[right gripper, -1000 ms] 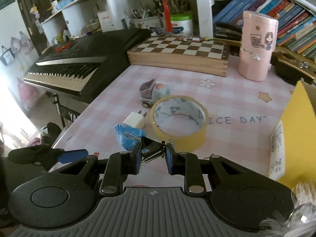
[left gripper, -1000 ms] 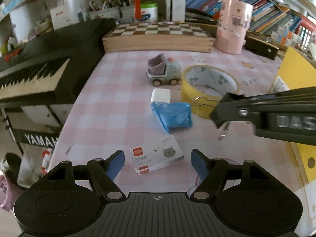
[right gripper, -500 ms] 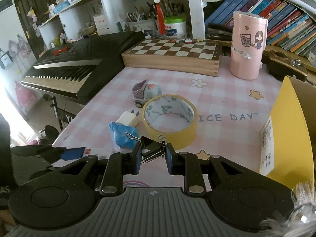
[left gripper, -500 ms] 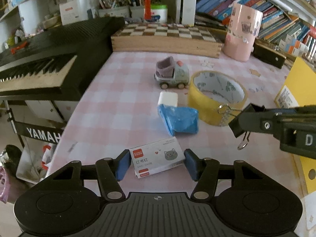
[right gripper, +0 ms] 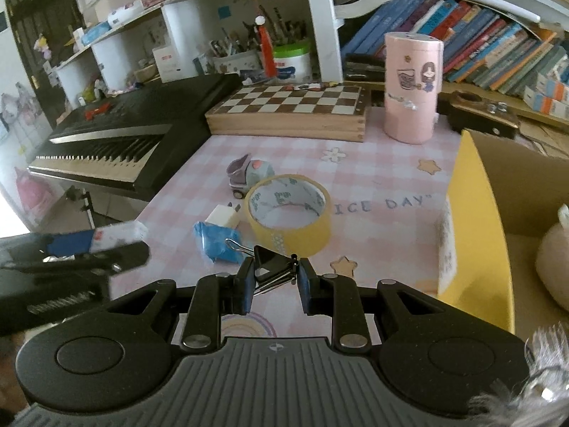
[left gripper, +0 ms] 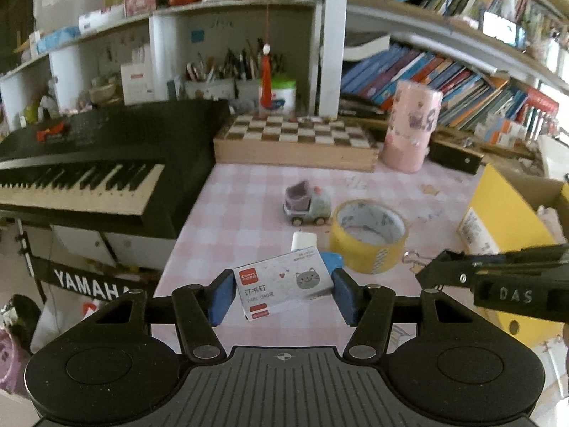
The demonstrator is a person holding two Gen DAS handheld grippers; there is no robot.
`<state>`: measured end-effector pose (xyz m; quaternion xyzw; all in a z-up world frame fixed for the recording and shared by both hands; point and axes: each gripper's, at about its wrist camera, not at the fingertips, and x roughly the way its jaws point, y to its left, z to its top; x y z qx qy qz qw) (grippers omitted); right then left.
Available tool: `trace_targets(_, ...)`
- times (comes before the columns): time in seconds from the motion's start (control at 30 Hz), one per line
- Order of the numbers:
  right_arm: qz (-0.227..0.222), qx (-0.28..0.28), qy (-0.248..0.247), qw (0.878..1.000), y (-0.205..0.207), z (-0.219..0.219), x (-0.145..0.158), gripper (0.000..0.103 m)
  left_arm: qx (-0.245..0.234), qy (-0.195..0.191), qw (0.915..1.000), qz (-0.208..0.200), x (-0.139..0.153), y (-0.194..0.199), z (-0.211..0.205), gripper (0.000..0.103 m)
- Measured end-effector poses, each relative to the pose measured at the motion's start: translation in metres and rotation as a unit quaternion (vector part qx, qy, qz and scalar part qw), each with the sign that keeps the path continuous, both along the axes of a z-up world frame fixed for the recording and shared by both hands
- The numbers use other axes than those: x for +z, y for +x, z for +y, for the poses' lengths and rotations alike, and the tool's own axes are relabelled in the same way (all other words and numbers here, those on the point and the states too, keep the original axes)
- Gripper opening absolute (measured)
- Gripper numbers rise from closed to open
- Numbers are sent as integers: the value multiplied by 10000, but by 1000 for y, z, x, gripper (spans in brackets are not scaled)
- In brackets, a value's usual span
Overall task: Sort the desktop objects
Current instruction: 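Lift the white cat-print box with the left tool while the right tool holds the clip, then carry the white box and binder clip over to the yellow box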
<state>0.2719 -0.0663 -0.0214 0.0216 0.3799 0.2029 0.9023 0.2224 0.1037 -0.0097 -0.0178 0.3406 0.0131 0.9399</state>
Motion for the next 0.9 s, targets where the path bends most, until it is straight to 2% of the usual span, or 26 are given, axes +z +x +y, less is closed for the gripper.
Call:
trace_targets(0.33, -17, -110, -19, 9999, -45, 9, 6, 23, -104, -126, 9999, 12, 2, -42, 9, 58)
trace_targets(0.9, 173, -357, -75, 9992, -135, 35, 0, 23, -471, -221, 9986, 35, 0, -121, 30, 58)
